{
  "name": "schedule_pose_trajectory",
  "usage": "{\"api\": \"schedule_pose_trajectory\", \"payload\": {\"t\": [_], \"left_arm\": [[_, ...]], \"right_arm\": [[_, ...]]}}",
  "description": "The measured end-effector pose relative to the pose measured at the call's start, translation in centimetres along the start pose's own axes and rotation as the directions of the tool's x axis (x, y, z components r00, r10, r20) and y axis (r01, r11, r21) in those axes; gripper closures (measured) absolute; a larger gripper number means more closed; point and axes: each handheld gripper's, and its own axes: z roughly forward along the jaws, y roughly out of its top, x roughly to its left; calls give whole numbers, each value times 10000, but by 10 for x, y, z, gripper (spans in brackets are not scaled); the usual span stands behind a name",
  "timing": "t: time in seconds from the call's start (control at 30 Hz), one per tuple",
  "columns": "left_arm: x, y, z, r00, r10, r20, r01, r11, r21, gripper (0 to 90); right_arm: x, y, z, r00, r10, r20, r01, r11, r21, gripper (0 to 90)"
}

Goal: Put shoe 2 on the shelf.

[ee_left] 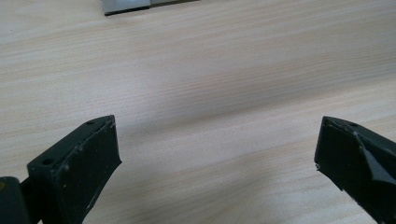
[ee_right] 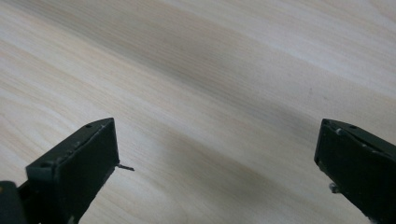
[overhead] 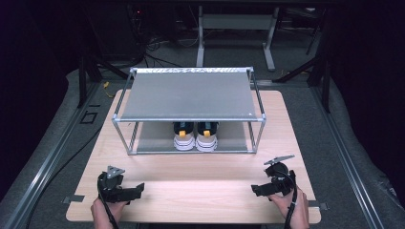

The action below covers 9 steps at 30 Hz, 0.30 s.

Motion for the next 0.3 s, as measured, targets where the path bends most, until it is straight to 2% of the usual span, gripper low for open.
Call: {"api": "schedule_pose_trajectory", "payload": {"t": [0.07, 0.1, 0.3], "left_arm": [[0, 0, 0, 10000, -4, -3, 4, 10000, -15, 0], [0, 0, 0, 10000, 7, 3, -7, 10000, 10, 0], [0, 0, -1, 10000, 7, -17, -7, 10000, -4, 0]], "right_arm": [[-2, -2, 1, 9999, 86, -125, -85, 9999, 122, 0], [-2, -4, 1, 9999, 92, 117, -94, 9998, 153, 0], [-5, -10, 1, 9998, 187, 112, -188, 9998, 94, 0]]}}
